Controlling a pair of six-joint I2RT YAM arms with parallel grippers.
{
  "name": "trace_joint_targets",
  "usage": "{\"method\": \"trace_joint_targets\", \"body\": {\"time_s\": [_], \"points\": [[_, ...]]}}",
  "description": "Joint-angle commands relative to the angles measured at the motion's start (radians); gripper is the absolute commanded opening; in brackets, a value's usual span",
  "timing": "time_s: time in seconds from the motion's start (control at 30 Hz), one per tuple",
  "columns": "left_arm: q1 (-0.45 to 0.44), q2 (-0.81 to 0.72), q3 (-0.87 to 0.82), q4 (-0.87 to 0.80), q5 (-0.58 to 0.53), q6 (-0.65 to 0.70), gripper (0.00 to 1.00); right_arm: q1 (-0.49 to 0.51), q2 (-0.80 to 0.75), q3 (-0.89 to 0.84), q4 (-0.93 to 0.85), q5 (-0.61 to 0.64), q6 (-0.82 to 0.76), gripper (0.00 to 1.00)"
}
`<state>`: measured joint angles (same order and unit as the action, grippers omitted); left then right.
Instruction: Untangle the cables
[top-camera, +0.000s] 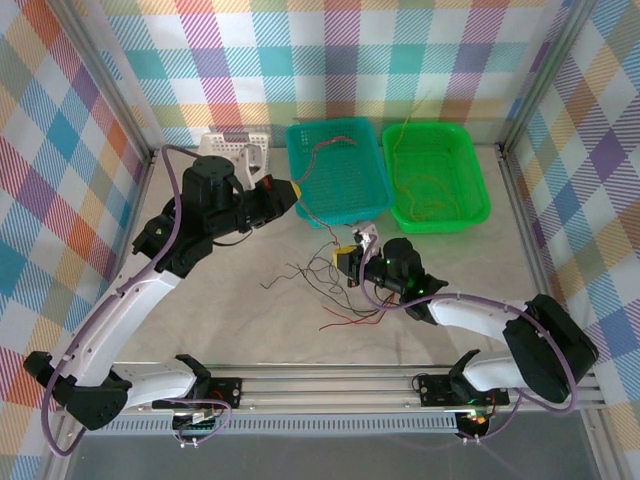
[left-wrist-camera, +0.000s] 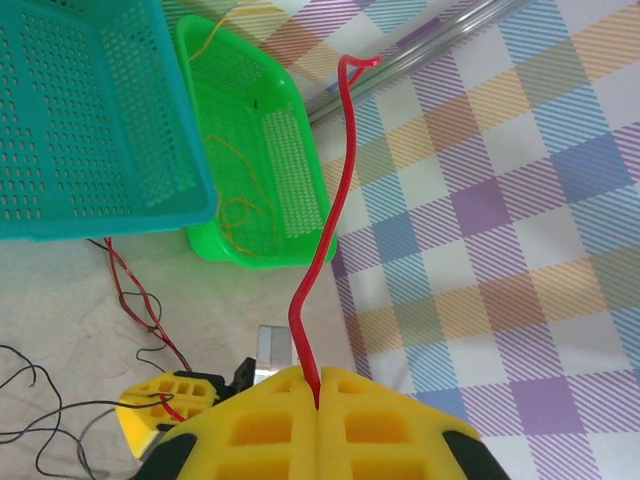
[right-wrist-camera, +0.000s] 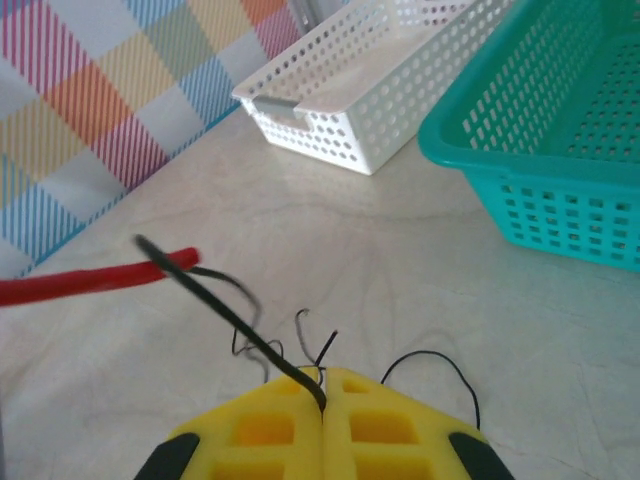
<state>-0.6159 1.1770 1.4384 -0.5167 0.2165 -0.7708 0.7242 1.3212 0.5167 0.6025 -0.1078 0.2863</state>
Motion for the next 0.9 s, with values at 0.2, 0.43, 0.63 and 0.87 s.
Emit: {"method": "trace_joint_targets", "body": {"time_s": [0.2,0.43,0.63,0.87], "points": [[-0.009,-0.13,0.131,-0.082,-0.039,0.037,0.0,-0.046,0.064,-0.025,-0.161,0.282,0.165,0.0],[-0.009,-0.084,0.214,-0.103,-0.059,0.089,0.0,-0.094,0.024,-0.084,-0.12,0.217,0.24,0.0],[0.054,0.199,0.319,-0.034,-0.015,0.159,0.0,-0.094,-0.325,-0.04,-0.335,0.231,0.157,0.0],[0.13,0.605,0.563,0.016,-0.021,0.206,0.0,-0.092,-0.656,0.121,-0.634,0.257,0.058,0.0]]}}
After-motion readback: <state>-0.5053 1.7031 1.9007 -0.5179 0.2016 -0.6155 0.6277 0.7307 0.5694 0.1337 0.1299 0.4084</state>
